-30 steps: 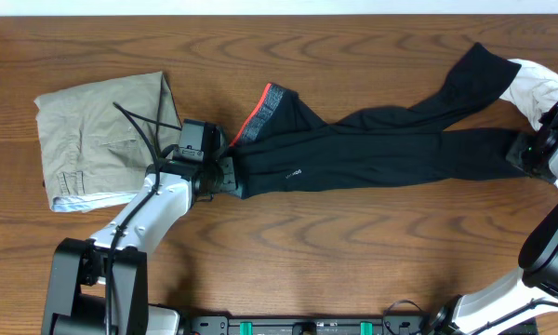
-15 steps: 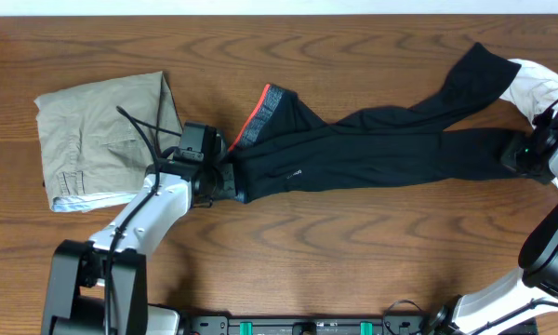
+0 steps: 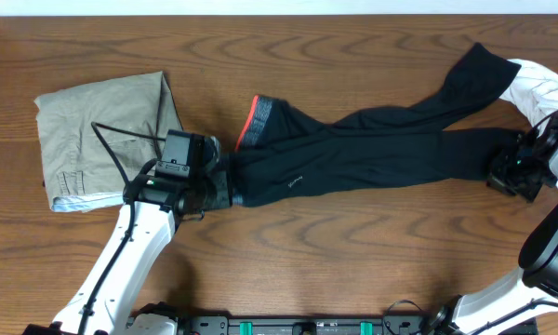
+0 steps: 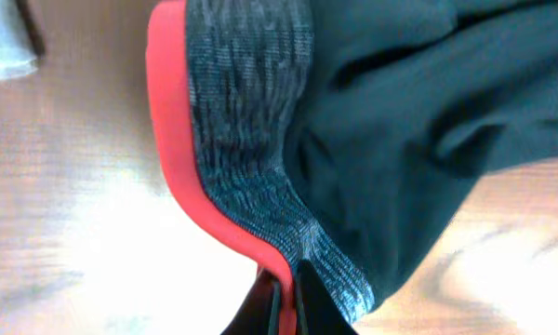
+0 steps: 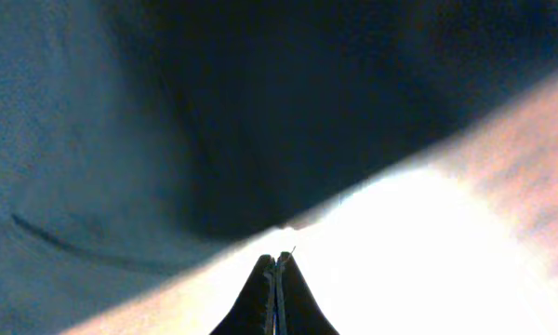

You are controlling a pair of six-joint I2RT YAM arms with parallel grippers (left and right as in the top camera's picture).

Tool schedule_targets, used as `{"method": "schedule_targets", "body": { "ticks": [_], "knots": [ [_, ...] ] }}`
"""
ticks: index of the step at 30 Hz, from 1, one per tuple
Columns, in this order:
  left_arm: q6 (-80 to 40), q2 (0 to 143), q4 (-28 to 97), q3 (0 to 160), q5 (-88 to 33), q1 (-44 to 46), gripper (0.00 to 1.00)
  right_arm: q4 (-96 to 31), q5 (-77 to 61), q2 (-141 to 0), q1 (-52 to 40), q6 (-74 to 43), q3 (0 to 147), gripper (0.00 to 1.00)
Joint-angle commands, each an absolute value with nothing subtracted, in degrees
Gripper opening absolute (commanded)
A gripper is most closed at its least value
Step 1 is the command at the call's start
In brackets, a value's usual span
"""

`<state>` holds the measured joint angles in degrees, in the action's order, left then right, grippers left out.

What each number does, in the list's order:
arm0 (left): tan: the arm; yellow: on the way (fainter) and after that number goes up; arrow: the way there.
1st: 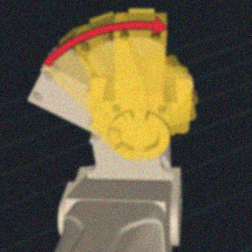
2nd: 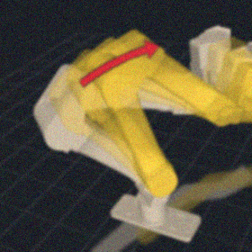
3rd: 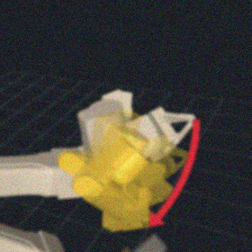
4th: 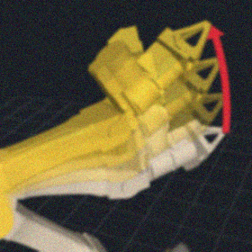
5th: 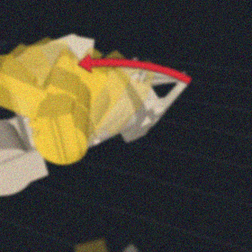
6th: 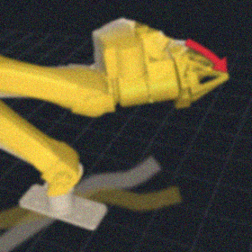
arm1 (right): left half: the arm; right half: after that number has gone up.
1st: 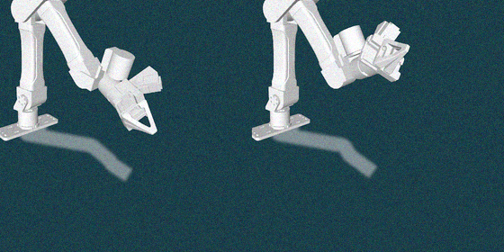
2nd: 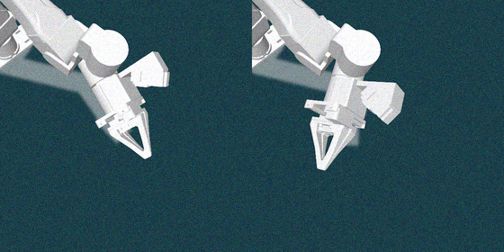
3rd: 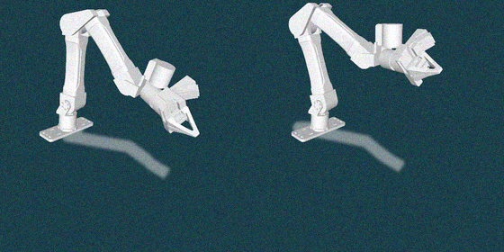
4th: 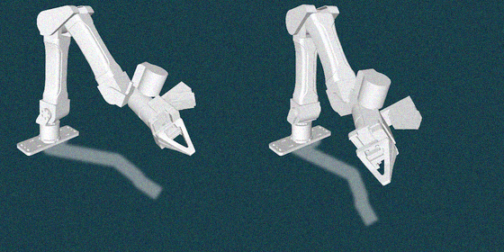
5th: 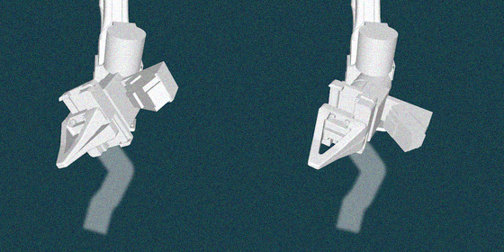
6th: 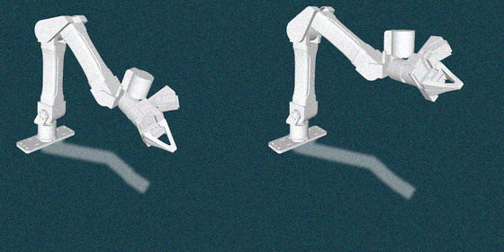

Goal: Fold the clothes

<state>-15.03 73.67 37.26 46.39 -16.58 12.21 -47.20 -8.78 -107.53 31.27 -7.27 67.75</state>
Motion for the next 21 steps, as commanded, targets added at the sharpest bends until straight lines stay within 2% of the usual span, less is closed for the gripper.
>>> {"method": "schedule_targets", "body": {
  "ticks": [1,6,10,11,14,15,21],
  "knots": [
    [-15.1,73.4,41.1,46.3,-17.5,12.3,0.06,-50.0,-6.9,-104.4,34.2,-11.7,67.9,0.01],
    [-15.1,73.3,46.0,46.3,-17.6,12.3,0.06,-53.6,-0.8,-100.5,38.1,-17.8,67.9,0.01],
    [-15.1,73.3,47.2,46.3,-17.3,12.3,0.06,-52.7,-1.2,-97.5,40.6,-18.9,67.9,0.01],
    [-15.1,73.3,46.6,46.3,-17.3,12.3,0.13,-52.5,-2.0,-97.0,40.9,-18.8,67.9,0.01],
    [-15.1,73.3,43.5,46.3,-17.3,12.3,0.52,-51.5,-6.0,-96.6,40.9,-17.5,67.9,0.01],
    [-15.0,73.3,41.8,46.3,-17.3,12.3,0.59,-51.2,-8.1,-96.7,40.6,-16.4,67.9,0.01],
    [-10.7,70.9,28.2,46.5,-17.3,12.3,0.60,-47.3,-20.0,-96.7,38.0,-7.9,67.9,0.01]
  ]
}}
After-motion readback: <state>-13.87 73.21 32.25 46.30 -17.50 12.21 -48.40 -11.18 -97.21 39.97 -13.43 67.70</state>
